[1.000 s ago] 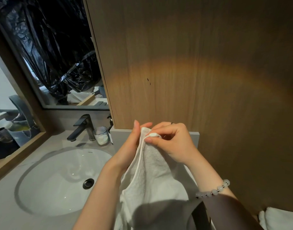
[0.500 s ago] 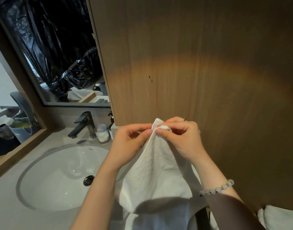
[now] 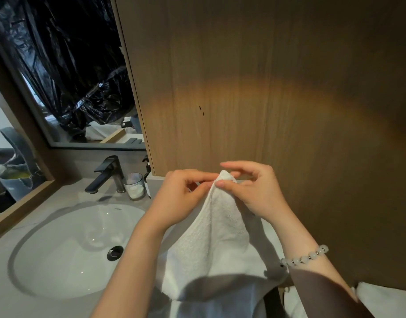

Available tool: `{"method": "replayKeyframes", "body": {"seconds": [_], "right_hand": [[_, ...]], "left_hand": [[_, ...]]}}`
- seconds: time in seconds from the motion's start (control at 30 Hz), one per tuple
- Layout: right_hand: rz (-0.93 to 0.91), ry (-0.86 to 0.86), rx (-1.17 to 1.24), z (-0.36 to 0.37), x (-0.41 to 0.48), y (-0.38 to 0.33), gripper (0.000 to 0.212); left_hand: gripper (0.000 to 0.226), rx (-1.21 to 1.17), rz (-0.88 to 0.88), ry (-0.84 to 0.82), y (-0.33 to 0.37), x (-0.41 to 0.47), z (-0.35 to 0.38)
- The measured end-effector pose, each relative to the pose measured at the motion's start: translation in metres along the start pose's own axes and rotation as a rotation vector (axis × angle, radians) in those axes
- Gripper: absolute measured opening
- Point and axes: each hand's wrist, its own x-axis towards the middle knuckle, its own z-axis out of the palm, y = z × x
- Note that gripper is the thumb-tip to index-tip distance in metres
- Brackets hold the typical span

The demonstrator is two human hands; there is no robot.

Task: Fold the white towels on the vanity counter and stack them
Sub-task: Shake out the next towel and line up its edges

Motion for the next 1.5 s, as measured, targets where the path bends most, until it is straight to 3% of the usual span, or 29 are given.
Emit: {"method": "replayKeyframes", "body": {"seconds": [0.1, 0.23, 0.47, 0.67, 0.97, 1.1, 1.2, 1.27, 1.5], "right_hand": [[-0.083, 0.012, -0.126, -0.002, 0.003, 0.000, 0.020], [-0.118, 0.081, -0.214, -0.007, 0.011, 0.003, 0.012], [-0.090, 0.215, 0.003, -0.035, 0.029, -0.002, 0.021], [-0.111, 0.330, 0.040, -0.057, 0.038, -0.001, 0.022], [0.006, 0.447, 0.170, -0.091, 0.036, -0.006, 0.015], [-0.011, 0.437, 0.137, -0.095, 0.035, -0.009, 0.016], [0.005, 0.427, 0.104, -0.091, 0.031, -0.009, 0.013], [-0.002, 0.432, 0.119, -0.088, 0.029, -0.008, 0.015], [0.009, 0.419, 0.185, -0.077, 0.028, -0.002, 0.023]], "left_hand": [[0.022, 0.002, -0.001, 0.004, -0.005, 0.003, 0.002], [0.014, -0.220, -0.130, 0.057, -0.010, -0.001, 0.004], [0.011, -0.086, -0.307, -0.168, -0.024, -0.026, -0.009], [0.013, 0.015, -0.387, -0.218, -0.048, -0.042, -0.011], [0.030, 0.090, -0.447, -0.314, -0.078, -0.056, -0.001], [0.021, 0.203, -0.464, -0.261, -0.086, -0.057, -0.001], [0.034, 0.336, -0.466, -0.231, -0.093, -0.055, -0.014], [0.028, 0.416, -0.466, -0.201, -0.095, -0.051, -0.025], [0.028, 0.687, -0.396, 0.054, -0.089, -0.019, -0.081]]}}
